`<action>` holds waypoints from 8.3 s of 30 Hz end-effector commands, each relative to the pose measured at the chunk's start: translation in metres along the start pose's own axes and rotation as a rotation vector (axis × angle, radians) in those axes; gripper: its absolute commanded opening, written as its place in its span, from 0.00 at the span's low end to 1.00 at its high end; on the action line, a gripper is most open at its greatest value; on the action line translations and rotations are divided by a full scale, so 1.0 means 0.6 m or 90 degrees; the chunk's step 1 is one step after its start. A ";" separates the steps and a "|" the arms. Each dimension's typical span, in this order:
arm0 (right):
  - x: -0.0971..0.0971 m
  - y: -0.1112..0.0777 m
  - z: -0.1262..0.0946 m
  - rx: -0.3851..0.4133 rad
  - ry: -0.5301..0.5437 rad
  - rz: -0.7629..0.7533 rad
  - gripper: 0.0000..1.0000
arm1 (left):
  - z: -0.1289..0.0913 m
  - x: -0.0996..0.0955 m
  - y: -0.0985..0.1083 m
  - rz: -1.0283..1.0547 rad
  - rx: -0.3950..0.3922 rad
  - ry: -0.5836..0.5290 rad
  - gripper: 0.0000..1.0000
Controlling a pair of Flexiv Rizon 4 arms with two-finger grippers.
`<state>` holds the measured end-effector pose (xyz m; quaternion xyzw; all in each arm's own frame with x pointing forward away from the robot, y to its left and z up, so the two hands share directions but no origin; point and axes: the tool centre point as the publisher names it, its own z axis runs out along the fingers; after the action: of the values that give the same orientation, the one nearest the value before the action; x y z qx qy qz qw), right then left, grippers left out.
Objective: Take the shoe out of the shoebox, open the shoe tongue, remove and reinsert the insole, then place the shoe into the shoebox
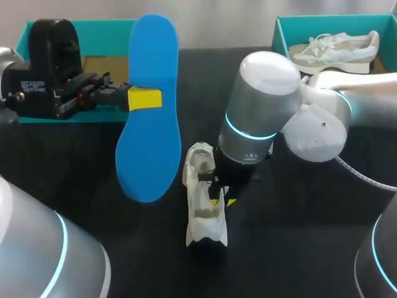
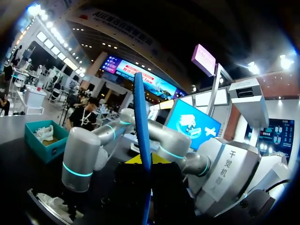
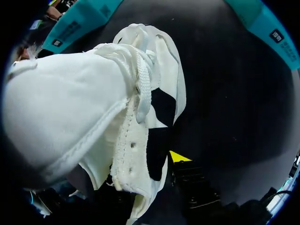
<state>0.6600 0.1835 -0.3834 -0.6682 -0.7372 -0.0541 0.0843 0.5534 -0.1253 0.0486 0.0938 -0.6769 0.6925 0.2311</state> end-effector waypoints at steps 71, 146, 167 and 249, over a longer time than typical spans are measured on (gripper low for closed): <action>-0.021 0.074 -0.364 -0.205 0.592 0.042 1.00 | -0.020 -0.012 -0.001 0.117 0.022 -0.053 0.00; 0.024 0.117 -0.448 -0.092 0.754 0.076 1.00 | -0.020 -0.270 0.097 1.282 0.029 -0.024 0.00; 0.040 0.130 -0.443 -0.092 0.747 0.069 1.00 | 0.008 -0.309 0.122 1.347 -0.042 -0.006 0.00; 0.122 0.127 -0.390 -0.044 0.773 0.028 0.00 | 0.056 -0.401 0.164 1.385 -0.098 -0.031 0.85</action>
<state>0.7404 0.2146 -0.1408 -0.5351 -0.5428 -0.4458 0.4694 0.7166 -0.2059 -0.1453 -0.5567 -0.4428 0.4808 -0.5126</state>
